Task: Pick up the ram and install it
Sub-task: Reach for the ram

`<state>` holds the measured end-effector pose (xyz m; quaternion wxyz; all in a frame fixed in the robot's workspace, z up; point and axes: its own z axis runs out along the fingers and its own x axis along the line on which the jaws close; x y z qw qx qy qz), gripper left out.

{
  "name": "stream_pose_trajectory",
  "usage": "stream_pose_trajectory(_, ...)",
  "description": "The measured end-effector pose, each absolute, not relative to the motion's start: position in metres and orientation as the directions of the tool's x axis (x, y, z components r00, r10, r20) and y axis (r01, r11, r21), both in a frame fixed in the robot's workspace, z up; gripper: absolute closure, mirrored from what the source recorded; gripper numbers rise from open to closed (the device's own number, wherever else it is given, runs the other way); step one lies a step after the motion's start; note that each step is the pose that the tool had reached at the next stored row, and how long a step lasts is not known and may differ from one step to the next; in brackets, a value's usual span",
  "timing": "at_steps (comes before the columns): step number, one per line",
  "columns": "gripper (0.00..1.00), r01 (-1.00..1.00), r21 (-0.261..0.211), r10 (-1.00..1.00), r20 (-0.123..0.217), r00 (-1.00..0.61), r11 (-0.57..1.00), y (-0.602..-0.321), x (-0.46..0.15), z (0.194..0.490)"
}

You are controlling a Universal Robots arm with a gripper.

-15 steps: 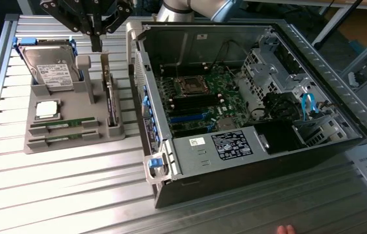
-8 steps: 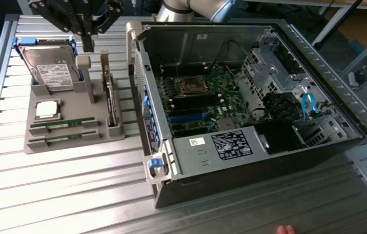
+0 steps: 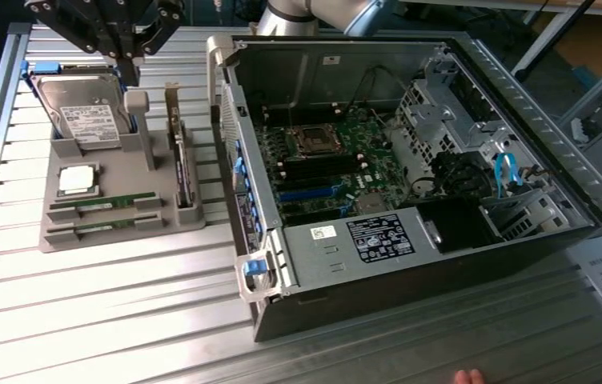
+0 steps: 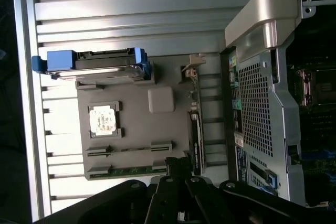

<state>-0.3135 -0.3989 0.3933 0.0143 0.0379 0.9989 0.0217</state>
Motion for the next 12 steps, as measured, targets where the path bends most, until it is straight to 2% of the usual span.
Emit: stream_pose_trajectory(12,0.9,0.075,0.045,0.076,-0.027,-0.997,0.996,-0.399,-0.341,0.393)
